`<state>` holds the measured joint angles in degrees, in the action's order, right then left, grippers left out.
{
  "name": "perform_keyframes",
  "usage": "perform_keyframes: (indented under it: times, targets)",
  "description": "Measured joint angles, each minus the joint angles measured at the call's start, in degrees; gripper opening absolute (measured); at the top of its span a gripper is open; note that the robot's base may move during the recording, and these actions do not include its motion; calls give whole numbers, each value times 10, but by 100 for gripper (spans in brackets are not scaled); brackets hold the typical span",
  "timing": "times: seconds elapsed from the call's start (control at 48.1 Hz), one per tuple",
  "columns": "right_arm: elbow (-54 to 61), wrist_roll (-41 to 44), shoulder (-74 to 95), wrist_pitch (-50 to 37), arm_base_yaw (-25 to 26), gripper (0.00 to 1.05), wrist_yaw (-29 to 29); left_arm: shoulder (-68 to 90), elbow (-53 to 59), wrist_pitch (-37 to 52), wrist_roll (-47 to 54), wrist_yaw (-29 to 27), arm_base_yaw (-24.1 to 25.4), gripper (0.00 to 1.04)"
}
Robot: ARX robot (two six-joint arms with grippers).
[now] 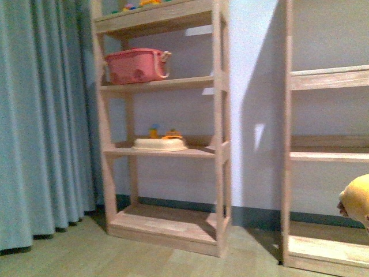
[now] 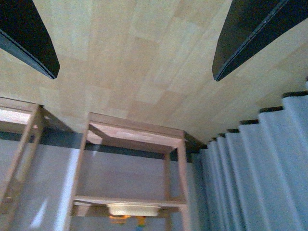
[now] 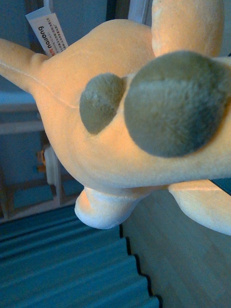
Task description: Put away toys
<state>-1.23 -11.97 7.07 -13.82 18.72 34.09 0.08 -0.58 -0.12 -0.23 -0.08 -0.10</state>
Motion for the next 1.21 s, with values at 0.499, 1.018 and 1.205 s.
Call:
perform_keyframes:
  times: [0.499,1.018,1.205]
  targets:
    - [0,0,0,0,1,8,1,1,0,0,0,2,0,98]
    - [0,0,0,0,0,8,3,0,0,0,0,0,0,98]
    - [0,0,0,0,0,8,2,0,0,0,0,0,0,98]
